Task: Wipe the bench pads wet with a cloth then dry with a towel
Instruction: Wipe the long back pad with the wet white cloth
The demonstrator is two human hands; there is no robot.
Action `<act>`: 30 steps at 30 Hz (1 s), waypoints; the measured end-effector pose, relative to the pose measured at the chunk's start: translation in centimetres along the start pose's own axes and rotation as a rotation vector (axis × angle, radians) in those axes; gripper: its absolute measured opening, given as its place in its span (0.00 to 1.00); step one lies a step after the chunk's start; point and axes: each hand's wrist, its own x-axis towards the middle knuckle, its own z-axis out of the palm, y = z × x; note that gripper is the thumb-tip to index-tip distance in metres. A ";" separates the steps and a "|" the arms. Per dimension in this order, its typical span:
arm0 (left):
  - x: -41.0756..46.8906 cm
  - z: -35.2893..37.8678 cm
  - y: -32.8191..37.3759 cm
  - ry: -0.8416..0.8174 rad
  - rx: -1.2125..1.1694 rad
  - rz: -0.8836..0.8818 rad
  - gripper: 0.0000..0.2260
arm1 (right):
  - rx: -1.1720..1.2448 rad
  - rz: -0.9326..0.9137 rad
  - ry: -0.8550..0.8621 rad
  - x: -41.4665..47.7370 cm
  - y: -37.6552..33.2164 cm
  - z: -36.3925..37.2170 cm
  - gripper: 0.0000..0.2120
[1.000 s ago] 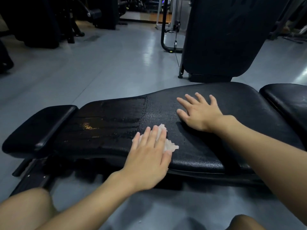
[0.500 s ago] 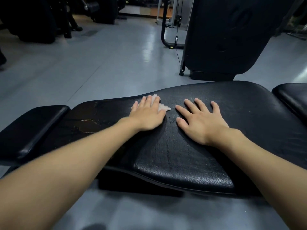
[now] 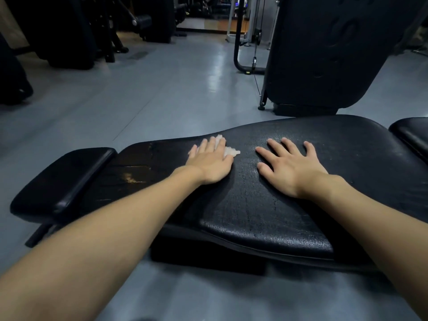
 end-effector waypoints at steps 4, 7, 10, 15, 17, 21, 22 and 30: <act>-6.1 1.6 -0.2 0.029 0.019 0.047 0.28 | 0.002 0.020 -0.028 -0.3 -0.3 -0.3 0.28; -10.1 2.6 -0.4 0.048 0.026 0.076 0.28 | -0.083 0.019 -0.045 -0.3 -1.0 -1.1 0.28; -13.5 3.2 -0.8 0.054 0.043 0.108 0.31 | -0.050 -0.054 -0.029 0.4 -2.6 -2.3 0.27; -15.5 3.6 -1.5 0.067 0.111 0.134 0.38 | 0.042 -0.119 -0.069 1.4 -5.3 -1.0 0.27; -14.3 3.3 -1.9 0.056 0.097 0.130 0.36 | 0.032 -0.113 -0.050 1.6 -5.4 -0.2 0.27; -9.6 2.3 -2.6 0.044 0.082 0.095 0.28 | 0.014 -0.117 -0.040 1.6 -5.4 0.0 0.27; -8.2 2.0 -2.9 0.036 0.070 0.081 0.28 | 0.010 -0.118 -0.038 1.6 -5.4 0.1 0.28; 2.4 -0.6 -4.2 0.015 0.007 -0.007 0.28 | 0.003 -0.117 -0.026 1.9 -5.4 0.5 0.28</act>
